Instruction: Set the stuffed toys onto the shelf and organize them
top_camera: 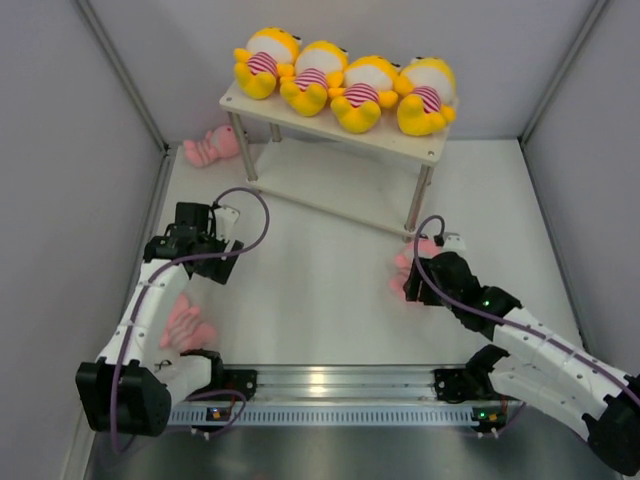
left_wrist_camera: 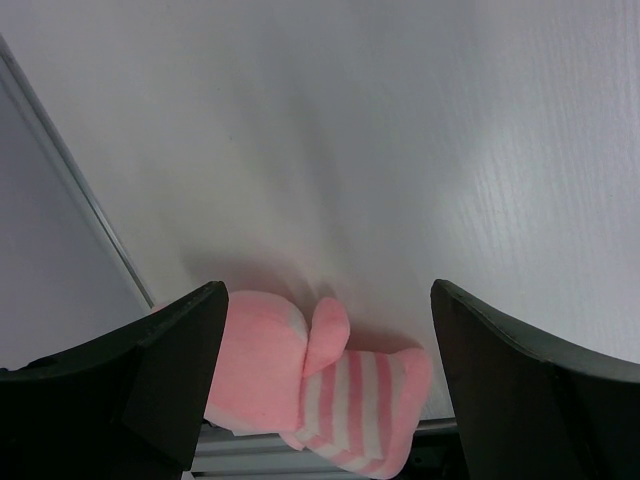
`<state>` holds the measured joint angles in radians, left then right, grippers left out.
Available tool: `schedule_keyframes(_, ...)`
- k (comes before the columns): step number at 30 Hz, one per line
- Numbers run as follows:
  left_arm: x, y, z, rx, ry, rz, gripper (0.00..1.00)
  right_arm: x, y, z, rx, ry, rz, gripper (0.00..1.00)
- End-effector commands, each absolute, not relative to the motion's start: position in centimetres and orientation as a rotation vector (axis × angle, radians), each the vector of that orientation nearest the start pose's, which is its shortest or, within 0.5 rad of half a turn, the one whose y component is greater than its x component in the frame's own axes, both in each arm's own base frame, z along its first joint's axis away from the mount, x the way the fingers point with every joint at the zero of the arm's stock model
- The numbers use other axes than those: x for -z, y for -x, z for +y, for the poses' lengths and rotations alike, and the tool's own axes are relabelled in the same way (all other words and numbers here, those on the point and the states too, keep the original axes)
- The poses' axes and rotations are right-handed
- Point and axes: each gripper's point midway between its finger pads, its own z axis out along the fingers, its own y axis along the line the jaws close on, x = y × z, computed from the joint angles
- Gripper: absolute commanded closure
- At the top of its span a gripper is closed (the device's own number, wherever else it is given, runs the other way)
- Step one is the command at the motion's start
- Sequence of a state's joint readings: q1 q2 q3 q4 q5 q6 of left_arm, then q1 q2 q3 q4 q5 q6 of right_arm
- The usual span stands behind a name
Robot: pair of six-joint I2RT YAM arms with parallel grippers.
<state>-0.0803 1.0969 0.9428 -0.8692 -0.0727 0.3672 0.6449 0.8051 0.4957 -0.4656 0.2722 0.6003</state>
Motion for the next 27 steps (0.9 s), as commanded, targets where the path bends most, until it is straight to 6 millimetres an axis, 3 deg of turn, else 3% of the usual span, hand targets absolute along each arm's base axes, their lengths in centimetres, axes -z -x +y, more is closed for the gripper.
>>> schedule_keyframes(1, -14.8, -25.8, 1.3, -0.216, -0.514, 2.489, 0.11, -9.8, -20.8, 14.8, -0.482, -0.12, 2.308, 0.36)
schedule_keyframes(10, -15.2, -25.8, 1.0, -0.183, -0.512, 2.467, 0.11, -6.6, -20.5, 12.2, -0.298, -0.209, 2.372, 0.29)
schedule_keyframes(12, -15.2, -25.8, 0.8, -0.166, -0.516, 2.465, 0.11, -5.9, -20.7, 11.9, -0.247, -0.209, 2.393, 0.31)
schedule_keyframes(15, -15.2, -25.8, 0.7, -0.16, -0.517, 2.465, 0.11, -6.1, -21.3, 12.2, -0.248, -0.188, 2.379, 0.77)
schedule_keyframes(16, -15.2, -25.8, 0.8, -0.164, -0.514, 2.462, 0.11, -6.6, -21.6, 12.3, -0.247, -0.181, 2.363, 1.0)
schedule_keyframes(20, -15.3, -25.7, 0.7, -0.157, -0.517, 2.455, 0.11, -7.7, -21.6, 12.0, -0.224, -0.139, 2.358, 1.0)
schedule_keyframes(23, -15.5, -25.8, 0.8, -0.163, -0.515, 2.454, 0.11, -9.2, -21.2, 13.1, -0.259, -0.05, 2.356, 1.0)
schedule_keyframes(25, -15.5, -25.9, 0.8, -0.164, -0.513, 2.455, 0.11, -11.0, -20.3, 15.9, -0.335, 0.136, 2.345, 1.0)
schedule_keyframes(27, -15.6, -25.9, 0.9, -0.172, -0.51, 2.453, 0.11, -11.3, -18.1, 19.1, -0.404, 0.354, 2.371, 1.0)
